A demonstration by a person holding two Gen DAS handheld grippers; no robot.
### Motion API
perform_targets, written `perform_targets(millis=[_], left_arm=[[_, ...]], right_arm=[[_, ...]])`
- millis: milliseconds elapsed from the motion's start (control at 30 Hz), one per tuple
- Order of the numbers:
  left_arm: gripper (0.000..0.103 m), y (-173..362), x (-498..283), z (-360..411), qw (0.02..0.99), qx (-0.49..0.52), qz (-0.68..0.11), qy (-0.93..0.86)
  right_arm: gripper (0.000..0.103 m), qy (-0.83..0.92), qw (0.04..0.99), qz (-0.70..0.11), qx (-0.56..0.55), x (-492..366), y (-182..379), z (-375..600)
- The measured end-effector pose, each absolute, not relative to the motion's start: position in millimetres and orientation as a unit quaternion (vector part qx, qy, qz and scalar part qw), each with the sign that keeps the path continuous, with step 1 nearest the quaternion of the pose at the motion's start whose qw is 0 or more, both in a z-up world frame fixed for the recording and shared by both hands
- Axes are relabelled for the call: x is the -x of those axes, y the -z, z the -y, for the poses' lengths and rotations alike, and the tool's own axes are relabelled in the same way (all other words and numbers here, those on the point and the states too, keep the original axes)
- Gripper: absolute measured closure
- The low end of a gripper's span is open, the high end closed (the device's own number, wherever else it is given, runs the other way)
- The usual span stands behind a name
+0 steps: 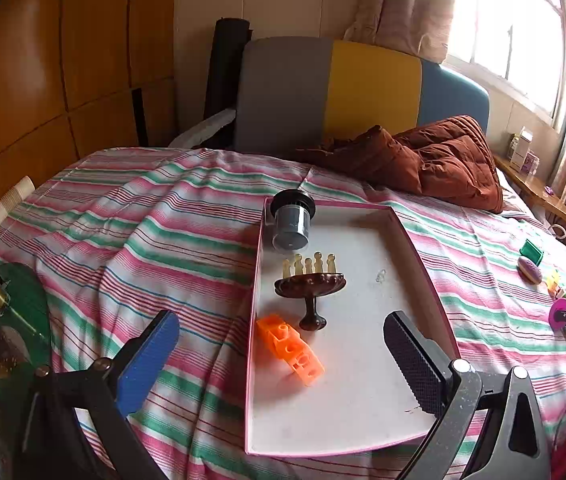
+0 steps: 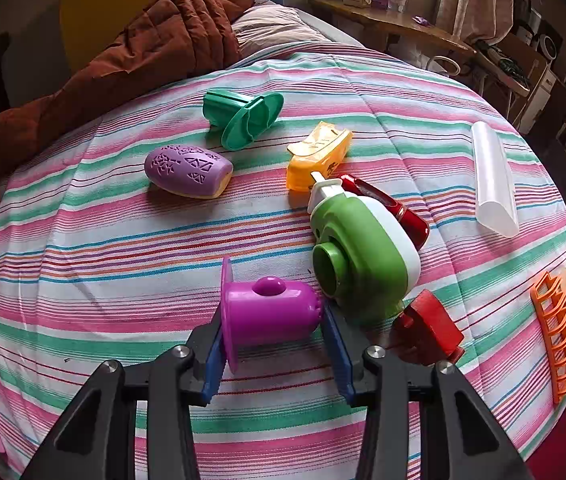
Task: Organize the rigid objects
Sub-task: 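Carry the magenta cup with the right tool over the white tray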
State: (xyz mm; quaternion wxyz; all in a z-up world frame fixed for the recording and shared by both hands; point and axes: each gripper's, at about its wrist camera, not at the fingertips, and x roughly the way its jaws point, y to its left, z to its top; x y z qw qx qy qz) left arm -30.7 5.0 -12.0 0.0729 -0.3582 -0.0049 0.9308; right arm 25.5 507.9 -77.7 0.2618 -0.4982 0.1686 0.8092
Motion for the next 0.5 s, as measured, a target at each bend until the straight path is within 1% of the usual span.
perform_targets(millis=[233,500], left_arm=[[0.0,19,24,-6,0.07,0.369,0.002,-0.927],[0.0,28,23,2,0.066,0.378,0.001,-0.923]], right_arm=[[0.06,-0.814,0.253,-0.169,0.494,-25,74,-504],[0.06,-0.84,0.188,-0.152,0.486,-19,59,-471]])
